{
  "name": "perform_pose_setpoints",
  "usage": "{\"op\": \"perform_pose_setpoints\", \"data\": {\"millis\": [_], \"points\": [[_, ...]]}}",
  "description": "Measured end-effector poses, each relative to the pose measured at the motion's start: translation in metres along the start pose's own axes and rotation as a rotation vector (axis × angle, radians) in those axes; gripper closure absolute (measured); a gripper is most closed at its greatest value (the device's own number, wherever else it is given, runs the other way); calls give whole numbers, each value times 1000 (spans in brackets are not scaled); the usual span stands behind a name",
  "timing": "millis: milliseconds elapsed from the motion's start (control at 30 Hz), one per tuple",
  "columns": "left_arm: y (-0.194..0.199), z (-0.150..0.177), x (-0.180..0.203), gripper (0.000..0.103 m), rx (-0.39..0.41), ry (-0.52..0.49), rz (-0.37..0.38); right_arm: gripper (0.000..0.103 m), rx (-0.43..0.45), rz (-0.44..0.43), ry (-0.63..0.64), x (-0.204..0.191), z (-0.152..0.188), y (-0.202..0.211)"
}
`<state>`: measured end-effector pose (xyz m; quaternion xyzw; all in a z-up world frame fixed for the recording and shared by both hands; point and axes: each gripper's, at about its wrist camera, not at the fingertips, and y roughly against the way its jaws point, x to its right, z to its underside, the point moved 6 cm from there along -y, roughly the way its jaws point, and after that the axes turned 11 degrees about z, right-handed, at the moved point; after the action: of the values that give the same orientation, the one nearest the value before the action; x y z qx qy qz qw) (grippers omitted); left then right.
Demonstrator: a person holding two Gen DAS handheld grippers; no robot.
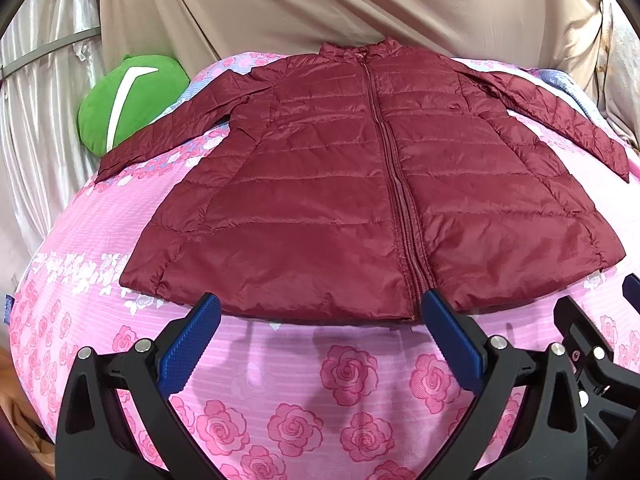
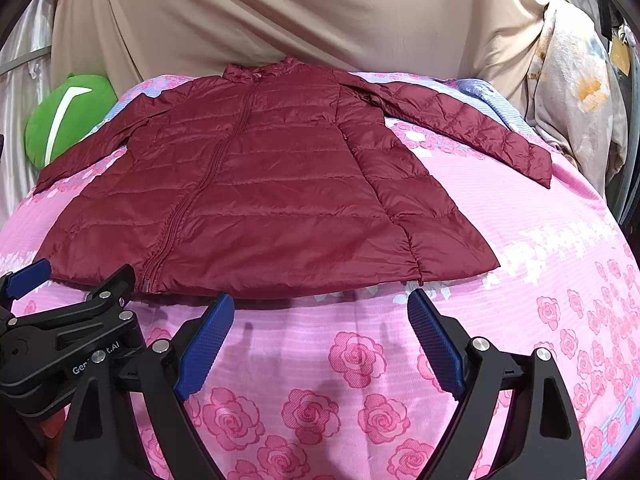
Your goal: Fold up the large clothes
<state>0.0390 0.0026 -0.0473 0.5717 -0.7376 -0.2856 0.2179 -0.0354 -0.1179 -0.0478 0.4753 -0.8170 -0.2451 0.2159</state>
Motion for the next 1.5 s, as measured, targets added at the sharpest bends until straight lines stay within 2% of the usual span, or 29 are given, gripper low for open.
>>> {"op": "perform_pose_setpoints", "data": {"millis": [1500], "points": [[-14, 1, 5, 5, -33, -9, -30, 17, -31, -2, -9, -1, 4, -8]]}}
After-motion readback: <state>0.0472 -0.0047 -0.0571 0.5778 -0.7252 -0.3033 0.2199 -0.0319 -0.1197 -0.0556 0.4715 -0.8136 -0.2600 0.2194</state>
